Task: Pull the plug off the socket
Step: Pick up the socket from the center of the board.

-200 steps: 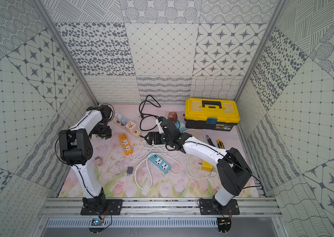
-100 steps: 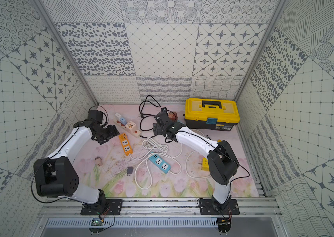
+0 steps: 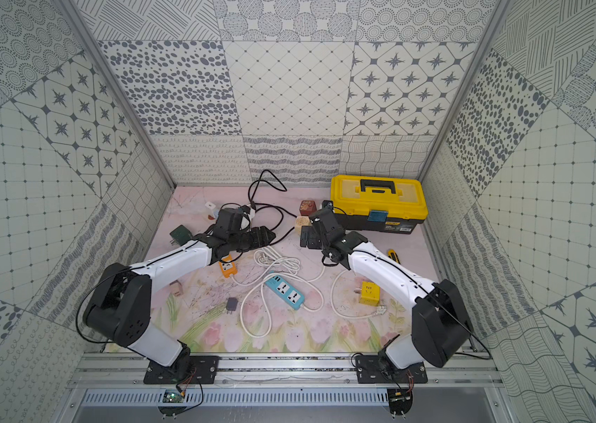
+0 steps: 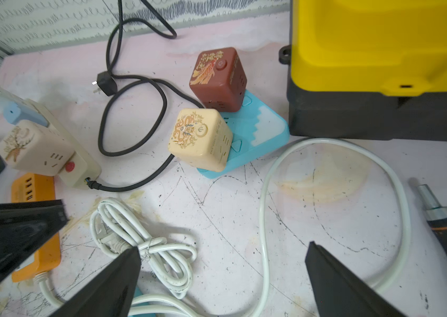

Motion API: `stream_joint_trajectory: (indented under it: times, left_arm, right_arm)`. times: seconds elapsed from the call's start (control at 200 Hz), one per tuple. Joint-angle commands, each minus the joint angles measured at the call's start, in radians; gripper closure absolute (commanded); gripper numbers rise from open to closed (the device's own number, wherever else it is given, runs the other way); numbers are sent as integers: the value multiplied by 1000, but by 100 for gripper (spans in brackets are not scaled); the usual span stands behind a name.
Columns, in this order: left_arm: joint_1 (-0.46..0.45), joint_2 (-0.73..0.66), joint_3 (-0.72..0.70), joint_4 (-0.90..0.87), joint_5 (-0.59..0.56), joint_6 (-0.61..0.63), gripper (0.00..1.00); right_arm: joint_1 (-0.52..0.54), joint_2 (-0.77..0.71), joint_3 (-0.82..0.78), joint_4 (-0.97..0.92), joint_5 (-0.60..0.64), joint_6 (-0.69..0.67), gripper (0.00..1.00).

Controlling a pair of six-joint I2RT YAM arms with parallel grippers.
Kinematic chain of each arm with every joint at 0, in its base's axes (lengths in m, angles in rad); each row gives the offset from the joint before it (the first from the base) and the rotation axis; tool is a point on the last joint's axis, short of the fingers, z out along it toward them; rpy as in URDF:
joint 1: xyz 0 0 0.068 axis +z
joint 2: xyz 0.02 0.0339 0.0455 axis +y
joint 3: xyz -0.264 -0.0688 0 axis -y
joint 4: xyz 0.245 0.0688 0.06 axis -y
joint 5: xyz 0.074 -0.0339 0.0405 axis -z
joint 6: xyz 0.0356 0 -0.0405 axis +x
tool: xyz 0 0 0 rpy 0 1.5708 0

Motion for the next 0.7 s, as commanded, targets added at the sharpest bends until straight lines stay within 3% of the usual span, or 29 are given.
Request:
stream_joint_trajectory:
  times: [0.0, 0.28, 0.445, 0.695]
  left_arm:
    - [-132, 176, 170, 268, -122, 117, 18]
    - [-210, 404, 432, 133, -218, 201, 7]
    - [-210, 489, 547, 51, -249, 212, 11]
    - [-214, 528, 606, -50, -283, 171, 15]
  right_arm:
    - [-14, -61, -79, 41, -11, 41, 0]
    - [-44, -160, -219, 90, -68, 80, 0]
    - [-46, -179, -244, 96, -75, 84, 0]
    - [-52, -184, -265, 112, -86, 90, 0]
